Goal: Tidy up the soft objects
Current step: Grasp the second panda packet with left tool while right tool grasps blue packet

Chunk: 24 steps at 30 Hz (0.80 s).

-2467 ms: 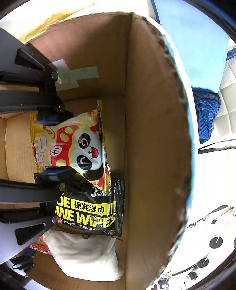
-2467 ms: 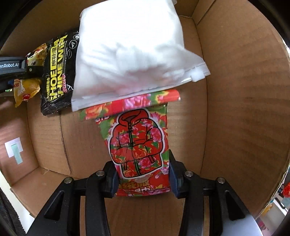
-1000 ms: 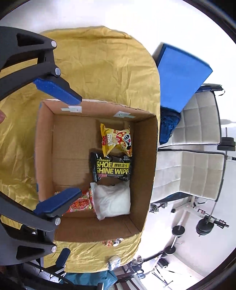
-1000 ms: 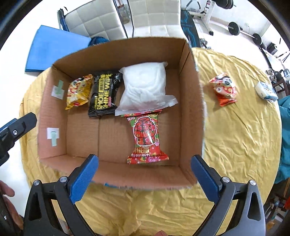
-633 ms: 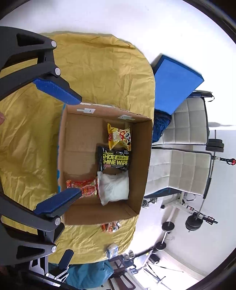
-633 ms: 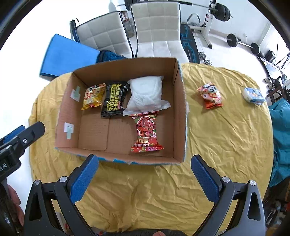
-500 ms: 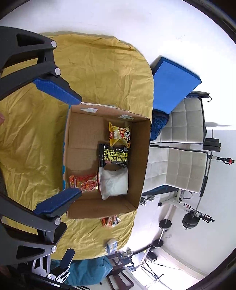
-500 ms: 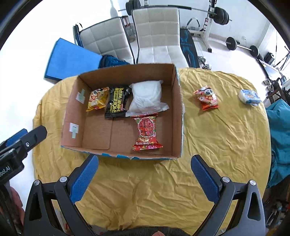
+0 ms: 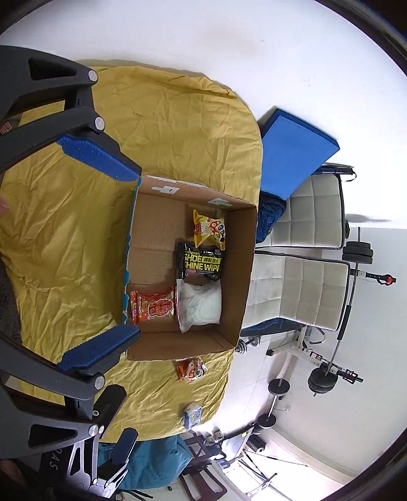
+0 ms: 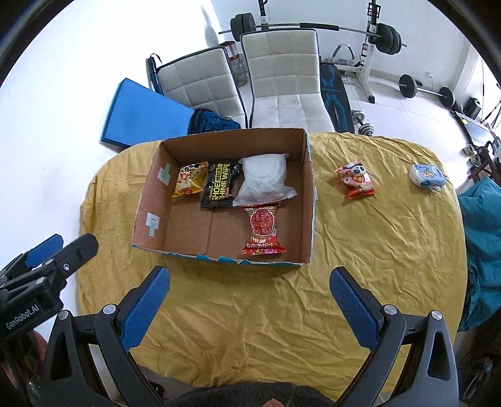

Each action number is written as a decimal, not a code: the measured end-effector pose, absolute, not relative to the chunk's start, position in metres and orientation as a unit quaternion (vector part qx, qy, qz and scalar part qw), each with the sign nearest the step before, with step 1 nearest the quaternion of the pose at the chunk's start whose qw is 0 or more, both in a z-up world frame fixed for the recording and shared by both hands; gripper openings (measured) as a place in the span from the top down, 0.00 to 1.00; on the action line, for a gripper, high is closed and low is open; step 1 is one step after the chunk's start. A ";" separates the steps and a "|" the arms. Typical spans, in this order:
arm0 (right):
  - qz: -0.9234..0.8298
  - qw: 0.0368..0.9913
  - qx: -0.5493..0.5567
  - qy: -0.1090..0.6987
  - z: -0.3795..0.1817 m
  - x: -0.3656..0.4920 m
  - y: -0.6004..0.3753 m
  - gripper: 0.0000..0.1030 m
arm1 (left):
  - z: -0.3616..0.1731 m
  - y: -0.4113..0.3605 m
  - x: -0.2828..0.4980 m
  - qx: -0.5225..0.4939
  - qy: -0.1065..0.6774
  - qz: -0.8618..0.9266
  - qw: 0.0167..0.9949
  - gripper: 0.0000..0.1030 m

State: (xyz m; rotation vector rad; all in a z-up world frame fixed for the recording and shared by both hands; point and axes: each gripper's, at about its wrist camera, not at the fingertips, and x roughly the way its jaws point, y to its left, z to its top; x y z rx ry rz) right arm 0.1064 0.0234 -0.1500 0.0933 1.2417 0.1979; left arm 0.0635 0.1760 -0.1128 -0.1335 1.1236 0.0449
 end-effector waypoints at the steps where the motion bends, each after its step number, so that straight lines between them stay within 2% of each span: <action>1: 0.094 0.807 0.046 0.581 -0.150 0.106 0.021 0.00 | -0.112 0.172 0.064 -0.063 0.533 0.020 0.844 0.09; 8: 0.080 0.802 0.079 0.586 -0.153 0.115 -0.033 0.00 | -0.111 0.111 0.091 -0.044 0.538 -0.022 0.841 0.09; 13: 0.026 0.804 0.112 0.584 -0.155 0.132 -0.115 0.00 | -0.124 0.034 0.141 -0.031 0.558 -0.089 0.825 0.09; 18: -0.043 0.789 0.150 0.594 -0.176 0.161 -0.221 0.00 | -0.168 -0.043 0.211 -0.013 0.603 -0.124 0.788 0.09; 24: -0.085 0.767 0.160 0.615 -0.216 0.212 -0.325 0.00 | -0.242 -0.093 0.276 -0.007 0.661 -0.104 0.743 0.09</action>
